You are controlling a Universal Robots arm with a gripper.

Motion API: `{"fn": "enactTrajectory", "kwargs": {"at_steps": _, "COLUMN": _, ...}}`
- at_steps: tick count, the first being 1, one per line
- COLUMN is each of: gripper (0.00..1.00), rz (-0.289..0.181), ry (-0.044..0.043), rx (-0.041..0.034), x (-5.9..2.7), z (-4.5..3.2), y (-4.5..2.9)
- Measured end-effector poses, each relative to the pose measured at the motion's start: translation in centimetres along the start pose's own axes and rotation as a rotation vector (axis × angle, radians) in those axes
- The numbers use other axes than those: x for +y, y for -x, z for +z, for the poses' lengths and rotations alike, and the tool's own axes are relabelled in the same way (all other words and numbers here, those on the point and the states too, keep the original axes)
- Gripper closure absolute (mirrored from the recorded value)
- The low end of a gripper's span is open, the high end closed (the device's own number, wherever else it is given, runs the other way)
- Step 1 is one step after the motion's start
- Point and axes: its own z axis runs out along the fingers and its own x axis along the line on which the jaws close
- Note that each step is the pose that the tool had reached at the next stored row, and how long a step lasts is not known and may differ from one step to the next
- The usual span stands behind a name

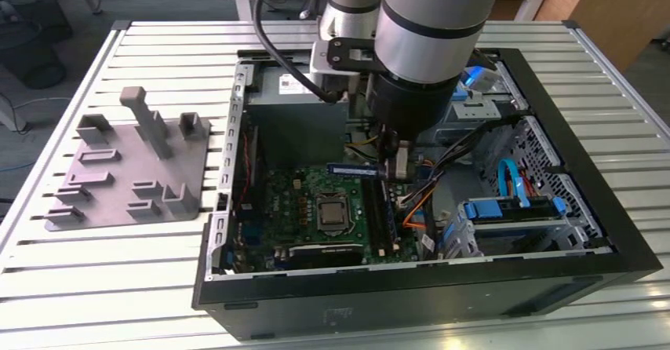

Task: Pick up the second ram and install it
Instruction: 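Insert the second ram into the second slot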

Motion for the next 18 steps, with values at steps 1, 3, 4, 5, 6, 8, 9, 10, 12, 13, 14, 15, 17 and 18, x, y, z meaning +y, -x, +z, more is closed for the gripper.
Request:
{"fn": "enactTrajectory", "kwargs": {"at_steps": 1, "gripper": 0.86, "rz": 0.015, "ry": -0.0006, "rx": -0.0003, "x": 0.0, "z": 0.0, "y": 0.0}}
{"fn": "enactTrajectory", "kwargs": {"at_steps": 3, "gripper": 0.86, "rz": 0.042, "ry": -0.0018, "rx": -0.0008, "x": 0.0, "z": 0.01, "y": 0.0}}
{"fn": "enactTrajectory", "kwargs": {"at_steps": 4, "gripper": 0.86, "rz": 0.055, "ry": -0.0023, "rx": -0.001, "x": 0.0, "z": 0.01, "y": 0.0}}
{"fn": "enactTrajectory", "kwargs": {"at_steps": 5, "gripper": 0.86, "rz": 0.068, "ry": -0.0028, "rx": -0.0013, "x": 0.0, "z": 0.01, "y": 0.0}}
{"fn": "enactTrajectory", "kwargs": {"at_steps": 6, "gripper": 0.86, "rz": 0.081, "ry": -0.0034, "rx": -0.0016, "x": 0.0, "z": 0.01, "y": 0.0}}
{"fn": "enactTrajectory", "kwargs": {"at_steps": 8, "gripper": 0.86, "rz": 0.13, "ry": -0.0054, "rx": -0.0024, "x": 0.0, "z": 0.02, "y": 0.0}}
{"fn": "enactTrajectory", "kwargs": {"at_steps": 9, "gripper": 0.86, "rz": 0.143, "ry": -0.0059, "rx": -0.0027, "x": 0.0, "z": 0.02, "y": 0.0}}
{"fn": "enactTrajectory", "kwargs": {"at_steps": 10, "gripper": 0.86, "rz": 0.156, "ry": -0.0065, "rx": -0.003, "x": 0.0, "z": 0.02, "y": 0.0}}
{"fn": "enactTrajectory", "kwargs": {"at_steps": 12, "gripper": 0.86, "rz": 0.185, "ry": -0.0077, "rx": -0.0035, "x": 0.0, "z": 0.03, "y": 0.0}}
{"fn": "enactTrajectory", "kwargs": {"at_steps": 13, "gripper": 0.86, "rz": 0.2, "ry": -0.0083, "rx": -0.0038, "x": 0.0, "z": 0.03, "y": 0.0}}
{"fn": "enactTrajectory", "kwargs": {"at_steps": 14, "gripper": 0.86, "rz": 0.214, "ry": -0.0089, "rx": -0.004, "x": 0.0, "z": 0.03, "y": 0.0}}
{"fn": "enactTrajectory", "kwargs": {"at_steps": 15, "gripper": 0.86, "rz": 0.229, "ry": -0.0095, "rx": -0.0043, "x": 0.0, "z": 0.04, "y": 0.0}}
{"fn": "enactTrajectory", "kwargs": {"at_steps": 17, "gripper": 0.86, "rz": 0.26, "ry": -0.0108, "rx": -0.0049, "x": 0.0, "z": 0.05, "y": 0.0}}
{"fn": "enactTrajectory", "kwargs": {"at_steps": 18, "gripper": 0.86, "rz": 0.277, "ry": -0.0115, "rx": -0.0052, "x": 0.0, "z": 0.05, "y": 0.0}}
